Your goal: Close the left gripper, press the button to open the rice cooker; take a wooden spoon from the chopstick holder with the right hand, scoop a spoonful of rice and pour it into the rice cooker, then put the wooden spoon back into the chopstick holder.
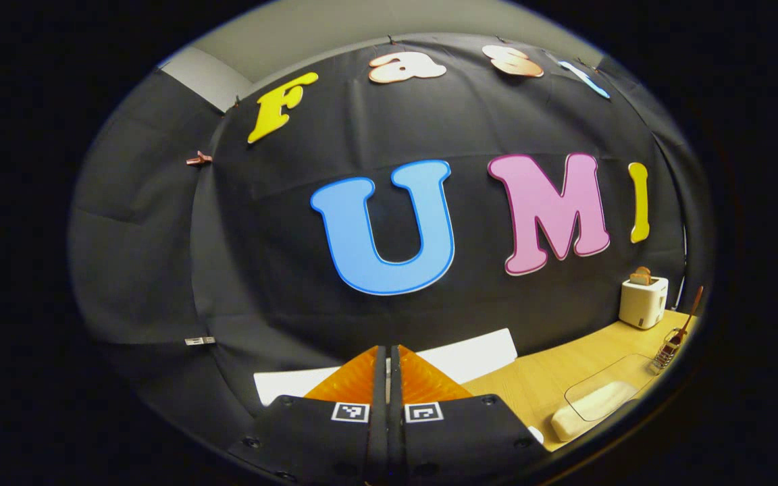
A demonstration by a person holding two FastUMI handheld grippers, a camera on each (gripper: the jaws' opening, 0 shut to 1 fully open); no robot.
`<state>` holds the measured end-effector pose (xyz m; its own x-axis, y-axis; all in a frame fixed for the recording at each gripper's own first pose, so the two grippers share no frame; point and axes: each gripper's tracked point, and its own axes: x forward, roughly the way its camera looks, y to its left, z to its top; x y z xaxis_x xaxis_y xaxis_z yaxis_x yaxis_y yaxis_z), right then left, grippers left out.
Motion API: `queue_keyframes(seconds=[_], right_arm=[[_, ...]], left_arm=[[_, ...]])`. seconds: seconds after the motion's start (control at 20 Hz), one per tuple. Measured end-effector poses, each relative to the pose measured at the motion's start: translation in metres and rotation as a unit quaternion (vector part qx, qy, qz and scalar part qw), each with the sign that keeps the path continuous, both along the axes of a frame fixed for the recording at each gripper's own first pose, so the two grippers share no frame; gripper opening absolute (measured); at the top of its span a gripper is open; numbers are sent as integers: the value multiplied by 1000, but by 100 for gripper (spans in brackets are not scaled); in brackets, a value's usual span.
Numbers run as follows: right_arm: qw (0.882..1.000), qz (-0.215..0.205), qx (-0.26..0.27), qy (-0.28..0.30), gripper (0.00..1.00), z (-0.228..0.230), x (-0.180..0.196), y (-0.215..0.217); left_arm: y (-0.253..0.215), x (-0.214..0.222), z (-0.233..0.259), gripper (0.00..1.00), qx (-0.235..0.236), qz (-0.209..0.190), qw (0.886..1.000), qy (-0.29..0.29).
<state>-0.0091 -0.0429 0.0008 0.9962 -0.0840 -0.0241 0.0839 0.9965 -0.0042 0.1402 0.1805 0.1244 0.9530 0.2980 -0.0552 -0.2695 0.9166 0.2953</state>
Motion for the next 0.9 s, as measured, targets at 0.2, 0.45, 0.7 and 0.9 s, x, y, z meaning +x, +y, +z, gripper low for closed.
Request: queue_keyframes(seconds=[0.2,0.45,0.7,0.9], right_arm=[[1000,-1,13,-1,98,0,-1,-2],[1000,-13,22,0,97,5,-4,-17],[995,-85,36,30,97,-15,-18,-80],[985,-105,111,76,94,-64,-12,-107]], left_arm=[[0,-12,16,2,-6,-4,999,-34],[-22,-46,19,5,-69,-19,995,-76],[-55,-81,-22,6,-136,-47,986,-79],[-92,-91,-62,23,-194,-88,975,-58]])
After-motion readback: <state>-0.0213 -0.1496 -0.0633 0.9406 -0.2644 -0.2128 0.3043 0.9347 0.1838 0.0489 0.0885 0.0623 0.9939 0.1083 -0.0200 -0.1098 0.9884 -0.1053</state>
